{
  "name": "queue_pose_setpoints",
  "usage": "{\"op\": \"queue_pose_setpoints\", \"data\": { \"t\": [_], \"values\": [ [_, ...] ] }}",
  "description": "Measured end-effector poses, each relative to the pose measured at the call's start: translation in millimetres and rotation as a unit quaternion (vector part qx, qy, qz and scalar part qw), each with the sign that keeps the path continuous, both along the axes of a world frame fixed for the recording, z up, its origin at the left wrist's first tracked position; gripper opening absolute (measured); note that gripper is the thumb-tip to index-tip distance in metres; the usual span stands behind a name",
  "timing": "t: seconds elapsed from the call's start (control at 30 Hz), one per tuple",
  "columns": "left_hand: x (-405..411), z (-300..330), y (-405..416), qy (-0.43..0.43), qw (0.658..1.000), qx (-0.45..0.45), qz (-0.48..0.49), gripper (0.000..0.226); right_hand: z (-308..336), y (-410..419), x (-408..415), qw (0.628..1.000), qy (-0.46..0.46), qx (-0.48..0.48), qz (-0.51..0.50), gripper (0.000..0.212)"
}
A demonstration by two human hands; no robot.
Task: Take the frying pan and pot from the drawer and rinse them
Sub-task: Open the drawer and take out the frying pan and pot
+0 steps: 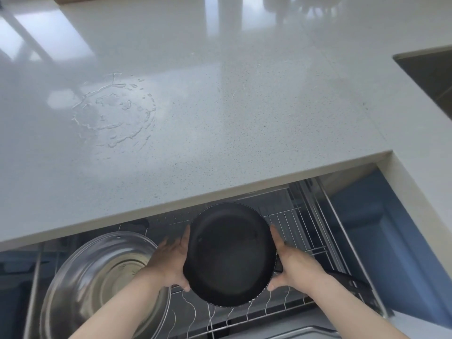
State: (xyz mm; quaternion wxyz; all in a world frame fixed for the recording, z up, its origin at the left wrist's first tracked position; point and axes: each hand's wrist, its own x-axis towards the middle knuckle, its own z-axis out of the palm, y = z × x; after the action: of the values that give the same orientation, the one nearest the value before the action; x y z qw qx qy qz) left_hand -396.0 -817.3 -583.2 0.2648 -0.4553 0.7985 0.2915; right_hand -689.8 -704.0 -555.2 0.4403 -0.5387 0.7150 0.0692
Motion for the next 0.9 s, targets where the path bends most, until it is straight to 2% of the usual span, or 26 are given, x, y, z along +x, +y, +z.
{"op": "queue_pose_setpoints", "data": {
  "t": [0.23,0.37,0.53,0.9],
  "values": [
    [4.1,38.0,-12.5,0.074,0.996,0.047,0.033,0.151,48.1,-18.4,-10.1,1.0,-0.004,-0.017,0.021,0.138],
    [3.3,72.0,-11.3,0.095,0.994,0.048,0.037,0.147,76.1,-20.0,-11.7,0.998,0.023,-0.041,0.04,0.145],
    [7.4,101.8,6.4,0.15,0.987,0.037,0.05,0.157,107.7,-3.6,-11.4,0.997,0.048,-0.038,0.054,0.151],
    [12.9,176.4,70.7,0.143,0.986,0.058,0.055,0.147,181.3,46.9,-20.6,0.994,0.044,-0.02,0.094,0.152]
  ]
}}
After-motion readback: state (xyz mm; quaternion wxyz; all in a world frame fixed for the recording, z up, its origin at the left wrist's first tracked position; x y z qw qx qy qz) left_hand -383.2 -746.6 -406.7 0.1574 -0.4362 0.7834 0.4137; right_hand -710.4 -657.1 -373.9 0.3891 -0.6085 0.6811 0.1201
